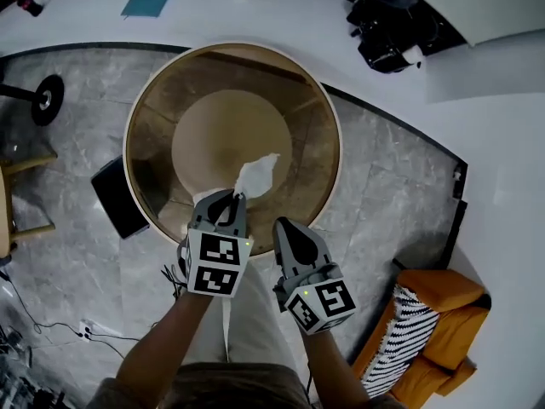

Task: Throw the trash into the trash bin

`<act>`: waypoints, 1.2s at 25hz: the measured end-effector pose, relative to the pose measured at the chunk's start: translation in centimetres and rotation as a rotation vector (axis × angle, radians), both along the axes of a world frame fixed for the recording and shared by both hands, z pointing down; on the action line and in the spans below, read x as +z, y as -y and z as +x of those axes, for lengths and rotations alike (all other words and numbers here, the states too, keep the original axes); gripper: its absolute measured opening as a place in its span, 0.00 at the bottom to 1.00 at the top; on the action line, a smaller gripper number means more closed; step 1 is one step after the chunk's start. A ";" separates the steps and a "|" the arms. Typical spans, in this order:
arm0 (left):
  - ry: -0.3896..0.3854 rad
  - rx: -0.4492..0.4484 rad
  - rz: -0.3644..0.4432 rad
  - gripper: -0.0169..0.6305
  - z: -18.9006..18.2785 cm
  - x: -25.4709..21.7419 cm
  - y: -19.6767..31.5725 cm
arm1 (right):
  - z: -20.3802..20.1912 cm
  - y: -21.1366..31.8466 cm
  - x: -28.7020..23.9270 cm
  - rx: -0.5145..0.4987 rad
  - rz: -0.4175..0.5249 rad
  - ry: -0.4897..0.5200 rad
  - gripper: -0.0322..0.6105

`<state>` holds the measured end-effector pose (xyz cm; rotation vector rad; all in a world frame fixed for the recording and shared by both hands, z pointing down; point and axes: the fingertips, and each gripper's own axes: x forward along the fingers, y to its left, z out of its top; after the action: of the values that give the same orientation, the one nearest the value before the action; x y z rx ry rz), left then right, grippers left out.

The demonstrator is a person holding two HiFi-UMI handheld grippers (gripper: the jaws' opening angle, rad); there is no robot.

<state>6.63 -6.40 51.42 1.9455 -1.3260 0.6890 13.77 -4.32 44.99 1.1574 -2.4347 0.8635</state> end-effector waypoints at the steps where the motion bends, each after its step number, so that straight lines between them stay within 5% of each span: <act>1: 0.001 -0.018 0.004 0.07 -0.5 -0.3 -0.2 | -0.7 0.1 -0.4 -0.023 0.007 0.002 0.08; 10: 0.015 -0.300 0.029 0.07 -12.1 -1.2 -2.7 | -12.0 -0.7 -0.6 -0.292 0.020 0.031 0.08; 19: 0.045 -0.767 -0.001 0.07 -28.3 -0.9 -13.7 | -27.8 -6.7 -0.6 -0.704 0.010 0.066 0.08; 30: -0.006 -0.986 -0.021 0.07 -33.8 2.6 -21.0 | -33.5 -11.7 1.7 -0.841 -0.018 0.039 0.08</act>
<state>-27.21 14.62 54.04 1.0331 -1.9896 0.1895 -19.73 7.34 46.73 0.0400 -2.5589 0.6181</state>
